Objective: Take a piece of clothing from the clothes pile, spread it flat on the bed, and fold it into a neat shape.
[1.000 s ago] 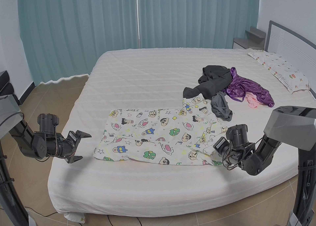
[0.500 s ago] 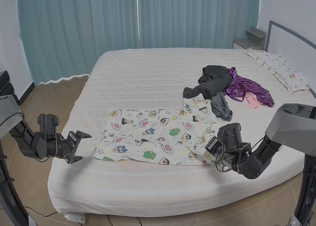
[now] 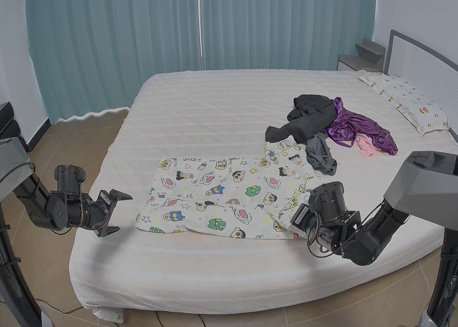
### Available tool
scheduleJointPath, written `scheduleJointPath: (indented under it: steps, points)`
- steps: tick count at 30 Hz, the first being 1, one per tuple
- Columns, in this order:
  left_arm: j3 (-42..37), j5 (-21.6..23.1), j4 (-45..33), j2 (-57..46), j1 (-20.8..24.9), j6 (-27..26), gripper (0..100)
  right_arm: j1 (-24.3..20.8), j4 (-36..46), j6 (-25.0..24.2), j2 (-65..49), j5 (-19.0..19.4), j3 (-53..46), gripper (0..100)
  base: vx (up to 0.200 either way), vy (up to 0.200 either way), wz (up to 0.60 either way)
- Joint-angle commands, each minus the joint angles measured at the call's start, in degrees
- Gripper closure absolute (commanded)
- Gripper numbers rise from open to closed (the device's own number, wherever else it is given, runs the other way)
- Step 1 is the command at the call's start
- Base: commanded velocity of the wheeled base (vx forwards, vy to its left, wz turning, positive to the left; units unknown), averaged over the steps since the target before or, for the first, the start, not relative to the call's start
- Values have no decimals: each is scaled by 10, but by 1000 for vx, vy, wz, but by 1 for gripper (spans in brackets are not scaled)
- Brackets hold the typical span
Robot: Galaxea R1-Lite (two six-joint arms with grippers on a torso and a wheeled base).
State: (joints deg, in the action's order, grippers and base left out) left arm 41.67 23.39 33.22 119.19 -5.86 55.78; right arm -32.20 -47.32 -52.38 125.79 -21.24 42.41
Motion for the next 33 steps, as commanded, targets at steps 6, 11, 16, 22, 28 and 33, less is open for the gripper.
scheduleJointPath:
  steps: [6,11,16,22,28,33]
  points:
    - [0,0,1,3,0,0,0,-15,-1,8,-10,1,-29,0,0,0,0]
    - [0,0,1,3,0,0,0,-15,-4,54,-26,8,-63,0,0,0,0]
    - [0,0,0,3,0,0,0,-15,-6,69,-48,7,-84,0,0,0,0]
    - [0,0,1,7,0,-1,0,5,-3,-13,-26,12,-81,0,0,0,0]
    - [0,0,1,7,0,-1,0,20,-22,-56,7,28,-69,0,0,0,0]
    - [0,0,1,6,0,0,0,22,-61,-58,19,15,-61,0,0,0,0]
